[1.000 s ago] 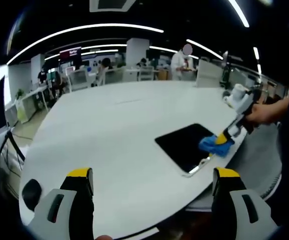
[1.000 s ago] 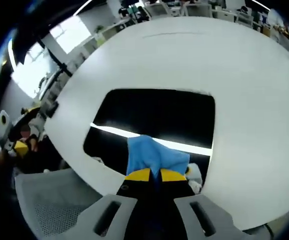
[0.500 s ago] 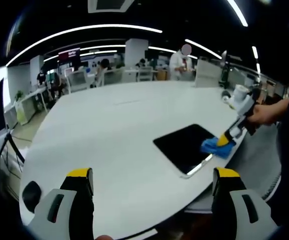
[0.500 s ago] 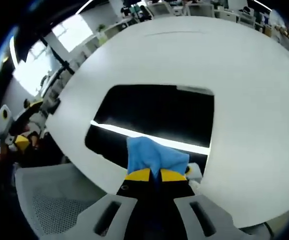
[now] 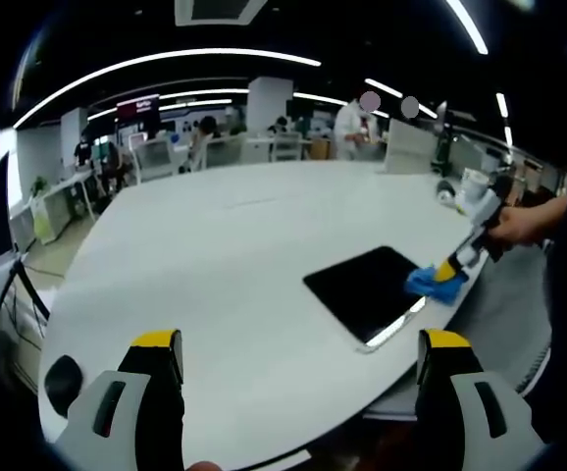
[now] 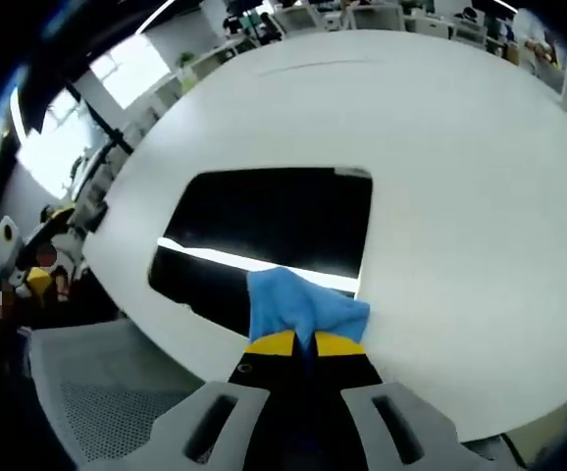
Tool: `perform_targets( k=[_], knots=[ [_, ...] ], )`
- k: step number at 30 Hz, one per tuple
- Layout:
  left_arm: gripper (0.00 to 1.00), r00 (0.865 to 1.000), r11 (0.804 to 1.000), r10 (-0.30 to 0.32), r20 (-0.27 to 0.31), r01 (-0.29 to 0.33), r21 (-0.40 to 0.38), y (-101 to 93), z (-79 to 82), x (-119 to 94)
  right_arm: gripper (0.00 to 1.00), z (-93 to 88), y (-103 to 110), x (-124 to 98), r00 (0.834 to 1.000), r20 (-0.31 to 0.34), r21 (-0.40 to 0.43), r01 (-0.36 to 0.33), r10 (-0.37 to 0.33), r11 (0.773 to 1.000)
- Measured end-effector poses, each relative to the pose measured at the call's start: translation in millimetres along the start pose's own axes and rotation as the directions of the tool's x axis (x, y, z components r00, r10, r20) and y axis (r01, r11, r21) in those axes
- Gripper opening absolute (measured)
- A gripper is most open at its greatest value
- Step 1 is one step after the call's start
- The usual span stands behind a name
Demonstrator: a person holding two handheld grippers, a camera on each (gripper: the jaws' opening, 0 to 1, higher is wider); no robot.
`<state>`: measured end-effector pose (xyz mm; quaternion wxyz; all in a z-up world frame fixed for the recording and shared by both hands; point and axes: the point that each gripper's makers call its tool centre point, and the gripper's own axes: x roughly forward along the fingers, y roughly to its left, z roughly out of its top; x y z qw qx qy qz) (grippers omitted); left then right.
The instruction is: Wipe the mirror surface with the cleaning cloth until all visible marks leave the cleaned area.
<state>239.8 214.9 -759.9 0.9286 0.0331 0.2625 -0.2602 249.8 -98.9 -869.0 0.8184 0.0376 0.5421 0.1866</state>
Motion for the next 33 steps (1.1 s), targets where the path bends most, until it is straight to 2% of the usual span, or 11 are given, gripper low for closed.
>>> perform_targets(
  k=[12,25,33],
  knots=[
    [1.0,1.0,1.0,0.002,0.002,-0.002,-0.016,-1.4,-1.1,1,0.0,6.7,-1,4,1.0,-0.012,-0.011,0.006,-0.006,1.0],
    [1.0,1.0,0.999,0.005,-0.002,-0.005,-0.035,-0.8,-5.0,2,0.0,42.3,-9,19,1.0,0.004,-0.035,0.023,-0.022,0.999],
    [1.0,1.0,0.999,0.005,-0.004,-0.005,-0.045,-0.3,-6.4,1,0.0,71.6,-17,30,1.0,0.018,-0.036,0.026,-0.025,0.999]
  ],
)
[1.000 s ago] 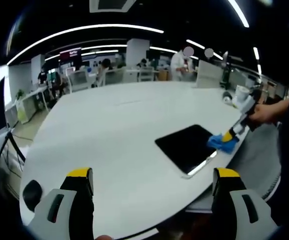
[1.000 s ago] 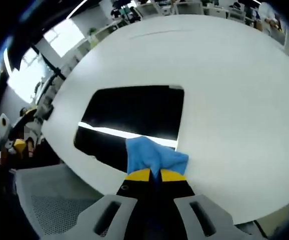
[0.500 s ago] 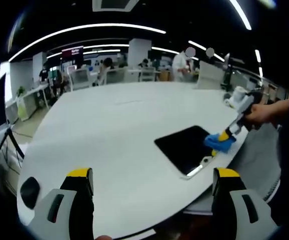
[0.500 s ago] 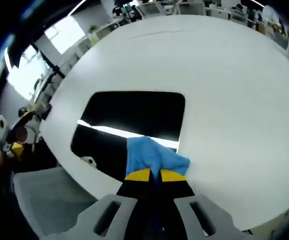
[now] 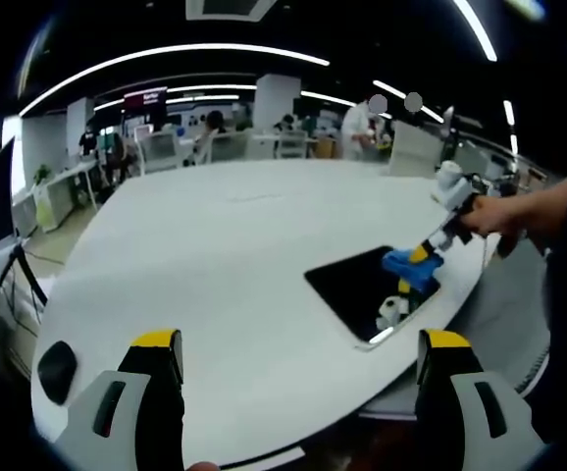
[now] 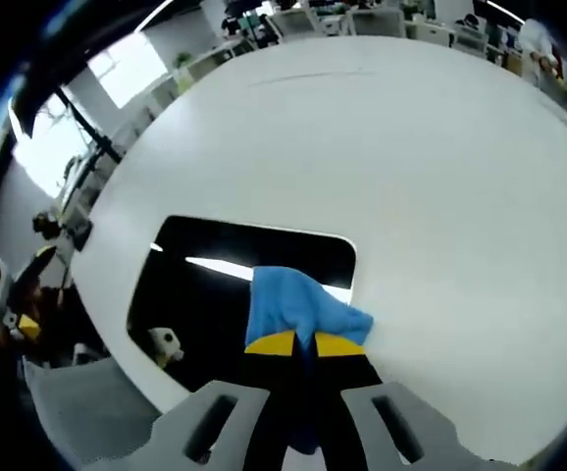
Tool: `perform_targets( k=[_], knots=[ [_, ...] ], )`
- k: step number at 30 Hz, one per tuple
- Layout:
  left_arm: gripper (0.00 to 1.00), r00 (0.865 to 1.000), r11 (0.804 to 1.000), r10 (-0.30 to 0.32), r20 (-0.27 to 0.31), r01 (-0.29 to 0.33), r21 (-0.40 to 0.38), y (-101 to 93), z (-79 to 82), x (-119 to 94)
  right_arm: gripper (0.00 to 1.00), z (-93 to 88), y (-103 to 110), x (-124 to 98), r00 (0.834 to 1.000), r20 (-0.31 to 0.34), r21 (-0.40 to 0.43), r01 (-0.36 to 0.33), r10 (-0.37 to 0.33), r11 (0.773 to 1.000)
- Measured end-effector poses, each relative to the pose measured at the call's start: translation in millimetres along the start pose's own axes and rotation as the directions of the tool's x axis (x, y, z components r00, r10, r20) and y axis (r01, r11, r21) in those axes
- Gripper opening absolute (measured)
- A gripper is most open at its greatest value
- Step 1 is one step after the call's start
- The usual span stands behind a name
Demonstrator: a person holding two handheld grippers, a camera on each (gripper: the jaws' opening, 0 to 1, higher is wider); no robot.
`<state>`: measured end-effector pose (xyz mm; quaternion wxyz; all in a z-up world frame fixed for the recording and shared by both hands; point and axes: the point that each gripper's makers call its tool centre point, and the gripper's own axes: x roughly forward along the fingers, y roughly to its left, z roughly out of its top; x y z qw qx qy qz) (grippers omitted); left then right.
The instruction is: Wipe the mirror surface with the cleaning cloth until all visible marks leave the cleaned area.
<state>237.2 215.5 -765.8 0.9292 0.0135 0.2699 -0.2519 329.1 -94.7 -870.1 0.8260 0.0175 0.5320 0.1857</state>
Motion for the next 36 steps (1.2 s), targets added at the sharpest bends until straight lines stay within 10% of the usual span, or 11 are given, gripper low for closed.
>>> perform_targets(
  k=[25,36],
  knots=[
    [1.0,1.0,1.0,0.0,-0.003,0.0,-0.011,2.1,-2.0,1,0.0,55.6,-17,22,0.999,0.025,0.026,0.032,-0.033,0.999],
    [1.0,1.0,1.0,0.005,0.011,-0.005,-0.007,2.2,4.3,2,0.0,62.1,-31,-6,0.995,0.09,0.009,0.033,-0.033,0.999]
  ],
)
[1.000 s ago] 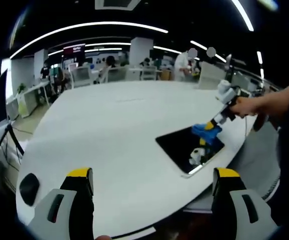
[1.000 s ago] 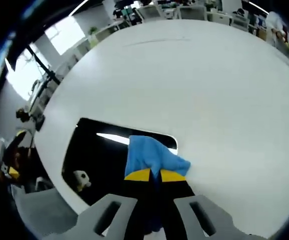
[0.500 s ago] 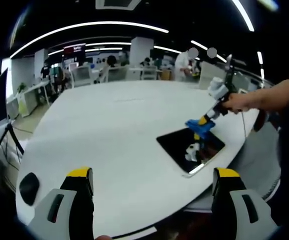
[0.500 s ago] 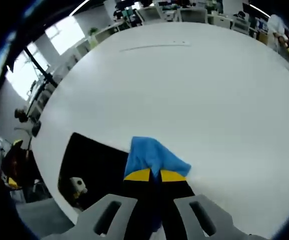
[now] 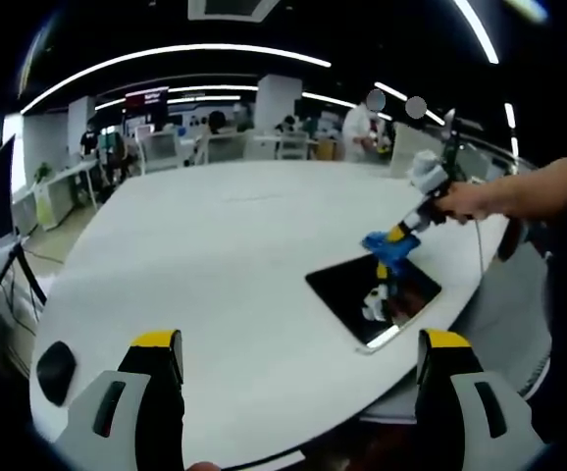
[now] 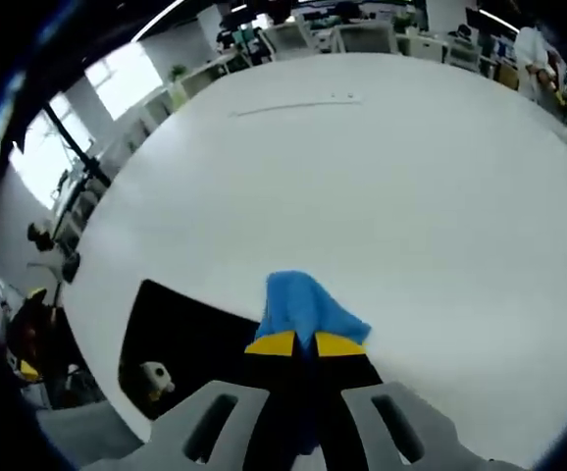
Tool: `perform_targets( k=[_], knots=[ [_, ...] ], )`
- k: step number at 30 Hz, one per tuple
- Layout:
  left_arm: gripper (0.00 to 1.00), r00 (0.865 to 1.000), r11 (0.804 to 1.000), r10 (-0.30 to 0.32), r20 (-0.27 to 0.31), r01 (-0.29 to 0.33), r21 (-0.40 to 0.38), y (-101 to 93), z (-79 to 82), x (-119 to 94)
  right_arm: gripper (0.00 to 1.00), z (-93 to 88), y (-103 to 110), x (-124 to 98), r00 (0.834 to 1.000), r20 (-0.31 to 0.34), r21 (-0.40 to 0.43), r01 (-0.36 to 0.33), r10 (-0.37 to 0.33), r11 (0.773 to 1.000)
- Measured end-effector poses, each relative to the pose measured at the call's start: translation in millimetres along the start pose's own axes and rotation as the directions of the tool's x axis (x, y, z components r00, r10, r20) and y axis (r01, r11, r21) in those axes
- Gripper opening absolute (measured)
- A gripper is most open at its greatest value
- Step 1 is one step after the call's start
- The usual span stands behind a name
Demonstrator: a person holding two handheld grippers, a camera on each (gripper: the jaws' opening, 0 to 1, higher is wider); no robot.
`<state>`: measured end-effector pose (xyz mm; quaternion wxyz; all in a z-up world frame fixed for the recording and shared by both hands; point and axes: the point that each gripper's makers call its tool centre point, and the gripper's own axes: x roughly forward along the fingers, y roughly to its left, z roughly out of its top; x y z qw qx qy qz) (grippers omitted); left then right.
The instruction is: Wipe the mirror surface with the cleaning cloth until all visible marks leave the cleaned area.
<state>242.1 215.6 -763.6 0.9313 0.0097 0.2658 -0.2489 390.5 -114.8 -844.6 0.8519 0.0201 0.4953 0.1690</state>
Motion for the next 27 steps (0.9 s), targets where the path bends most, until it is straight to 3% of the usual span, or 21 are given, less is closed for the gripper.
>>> perform_targets(
  k=[5,7,11,14,17,18,19,20,22,24,27],
  knots=[
    [1.0,1.0,1.0,0.0,-0.003,0.0,0.002,-0.2,-1.5,0,0.01,-7.3,-36,-21,0.999,-0.008,0.024,0.033,-0.033,0.999],
    [1.0,1.0,1.0,0.0,-0.003,0.0,0.001,-0.9,-2.1,1,0.01,-14.0,-61,-28,0.996,-0.012,-0.002,0.094,-0.094,0.996],
    [1.0,1.0,1.0,-0.007,-0.003,0.007,0.004,-4.3,-1.2,5,0.02,-40.0,-95,-30,0.99,-0.068,0.038,0.126,-0.124,0.991],
    [1.0,1.0,1.0,-0.01,0.001,0.01,0.007,-5.4,1.4,6,0.04,-56.6,-97,-25,0.992,-0.097,0.047,0.087,-0.082,0.995],
    [1.0,1.0,1.0,-0.011,0.0,0.011,0.012,-5.0,2.8,7,0.21,-68.8,-91,-24,0.991,-0.128,-0.083,0.033,-0.043,0.996],
    [1.0,1.0,1.0,-0.01,-0.001,0.01,0.014,-4.4,3.5,7,0.28,-60.9,-82,-26,0.997,-0.079,-0.12,-0.013,0.003,0.993],
    [1.0,1.0,1.0,-0.008,0.0,0.008,0.016,-3.3,5.1,6,0.37,-58.2,-81,-31,0.998,-0.062,-0.119,-0.007,0.0,0.993],
    [1.0,1.0,1.0,-0.005,0.003,0.005,0.017,-2.2,6.8,5,0.47,-48.7,-83,-35,1.0,0.0,-0.132,0.006,-0.006,0.991],
    [1.0,1.0,1.0,-0.001,0.006,0.001,0.017,0.8,8.2,4,0.5,-38.1,-83,-46,0.997,0.072,-0.194,-0.003,0.018,0.981],
    [1.0,1.0,1.0,0.006,0.001,-0.006,0.019,7.3,6.5,3,0.53,-32.3,-86,-58,0.99,0.136,-0.199,0.003,0.024,0.98],
    [1.0,1.0,1.0,0.012,-0.003,-0.012,0.004,16.4,4.7,3,0.66,-40.0,-87,-70,0.984,0.168,-0.195,-0.032,0.066,0.98]
  ],
)
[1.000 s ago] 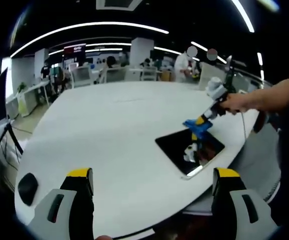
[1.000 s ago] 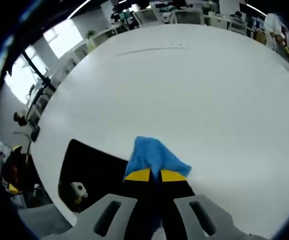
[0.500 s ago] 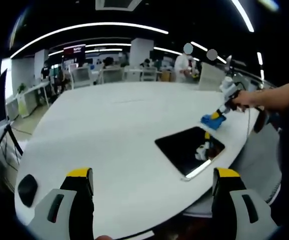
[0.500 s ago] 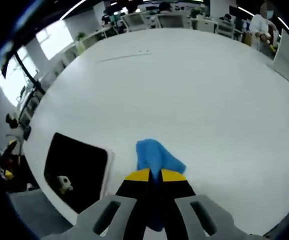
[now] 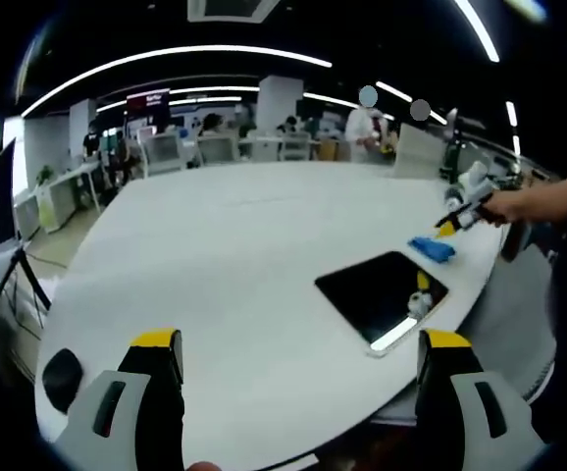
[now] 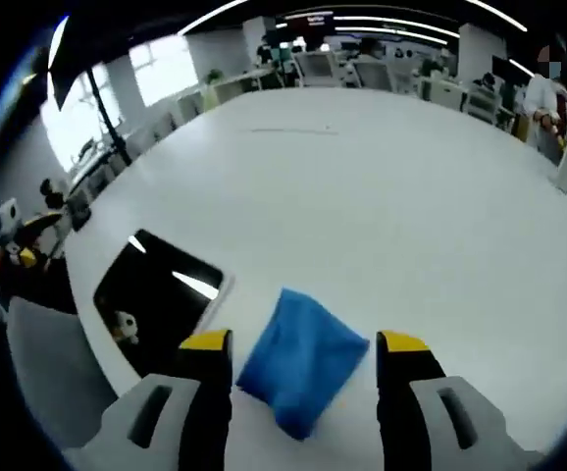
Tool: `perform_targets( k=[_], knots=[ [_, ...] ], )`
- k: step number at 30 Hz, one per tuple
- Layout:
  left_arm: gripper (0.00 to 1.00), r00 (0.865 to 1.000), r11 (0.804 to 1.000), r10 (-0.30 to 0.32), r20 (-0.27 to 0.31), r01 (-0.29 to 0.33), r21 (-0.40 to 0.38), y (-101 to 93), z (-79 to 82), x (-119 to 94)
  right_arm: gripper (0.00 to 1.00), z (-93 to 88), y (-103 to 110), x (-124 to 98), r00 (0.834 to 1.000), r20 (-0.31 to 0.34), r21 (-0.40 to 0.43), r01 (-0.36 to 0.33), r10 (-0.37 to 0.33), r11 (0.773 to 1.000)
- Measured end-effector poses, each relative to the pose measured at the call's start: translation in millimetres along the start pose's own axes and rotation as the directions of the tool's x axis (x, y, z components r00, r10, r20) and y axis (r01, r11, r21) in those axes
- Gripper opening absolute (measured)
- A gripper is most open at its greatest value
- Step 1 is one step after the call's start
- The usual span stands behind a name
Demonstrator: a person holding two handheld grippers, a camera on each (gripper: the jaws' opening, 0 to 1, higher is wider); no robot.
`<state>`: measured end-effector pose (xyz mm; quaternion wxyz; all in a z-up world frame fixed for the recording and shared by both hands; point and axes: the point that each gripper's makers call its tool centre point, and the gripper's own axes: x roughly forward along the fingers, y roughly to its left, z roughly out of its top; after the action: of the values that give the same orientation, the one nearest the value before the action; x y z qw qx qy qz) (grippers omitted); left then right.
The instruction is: Wipe the mirror surface with the cleaning cloth until all visible marks leave the cleaned area.
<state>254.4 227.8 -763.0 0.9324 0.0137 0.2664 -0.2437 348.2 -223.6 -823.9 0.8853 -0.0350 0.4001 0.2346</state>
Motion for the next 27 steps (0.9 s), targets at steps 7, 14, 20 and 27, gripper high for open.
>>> perform_targets(
  k=[7,14,20,27],
  knots=[
    [1.0,1.0,1.0,-0.007,0.001,0.007,-0.01,10.8,-10.6,1,0.75,-37.5,7,-30,0.996,0.054,-0.041,-0.065,0.067,0.997],
    [1.0,1.0,1.0,0.0,0.009,0.0,0.012,15.5,-5.7,-3,0.69,-60.4,3,-50,0.993,0.113,-0.005,-0.016,0.017,1.0],
    [1.0,1.0,1.0,0.01,0.019,-0.011,0.022,16.6,-1.3,-4,0.64,-56.6,-3,-47,0.988,0.153,0.002,0.005,-0.005,1.0],
    [1.0,1.0,1.0,0.018,0.02,-0.018,-0.001,15.4,-5.4,-8,0.68,-60.1,5,-45,0.987,0.163,0.038,-0.021,0.014,0.999]
  ],
)
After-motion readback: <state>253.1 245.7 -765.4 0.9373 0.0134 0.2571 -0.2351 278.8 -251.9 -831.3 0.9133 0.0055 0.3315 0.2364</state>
